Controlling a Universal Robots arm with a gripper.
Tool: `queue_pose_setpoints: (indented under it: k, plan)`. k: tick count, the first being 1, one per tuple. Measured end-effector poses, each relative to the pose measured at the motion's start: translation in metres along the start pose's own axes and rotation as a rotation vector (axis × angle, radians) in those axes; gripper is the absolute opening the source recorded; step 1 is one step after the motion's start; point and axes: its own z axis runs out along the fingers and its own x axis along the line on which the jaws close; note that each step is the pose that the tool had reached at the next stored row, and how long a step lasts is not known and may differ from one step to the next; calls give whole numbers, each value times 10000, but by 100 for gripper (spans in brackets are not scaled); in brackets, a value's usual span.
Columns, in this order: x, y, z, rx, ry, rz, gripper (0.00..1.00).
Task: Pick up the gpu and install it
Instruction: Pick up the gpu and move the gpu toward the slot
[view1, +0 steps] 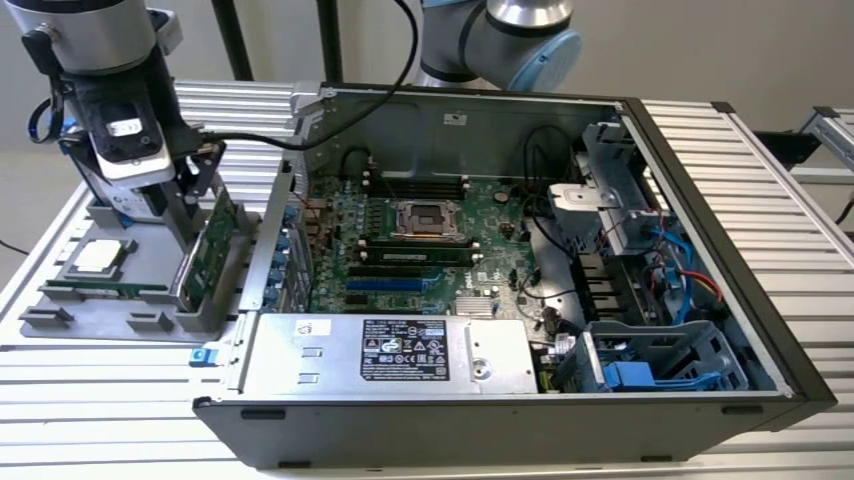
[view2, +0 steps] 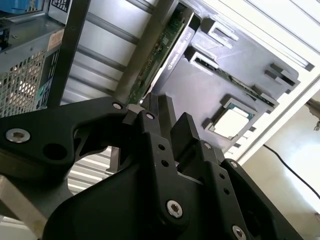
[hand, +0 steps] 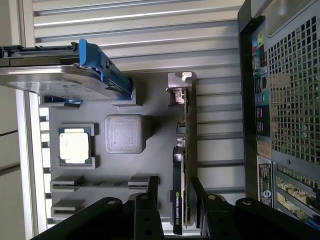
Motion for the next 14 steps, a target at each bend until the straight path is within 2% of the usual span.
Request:
queue_pose_setpoints:
  k: [14]
  plan:
    - [-12,-2,58,3,41,-11,100]
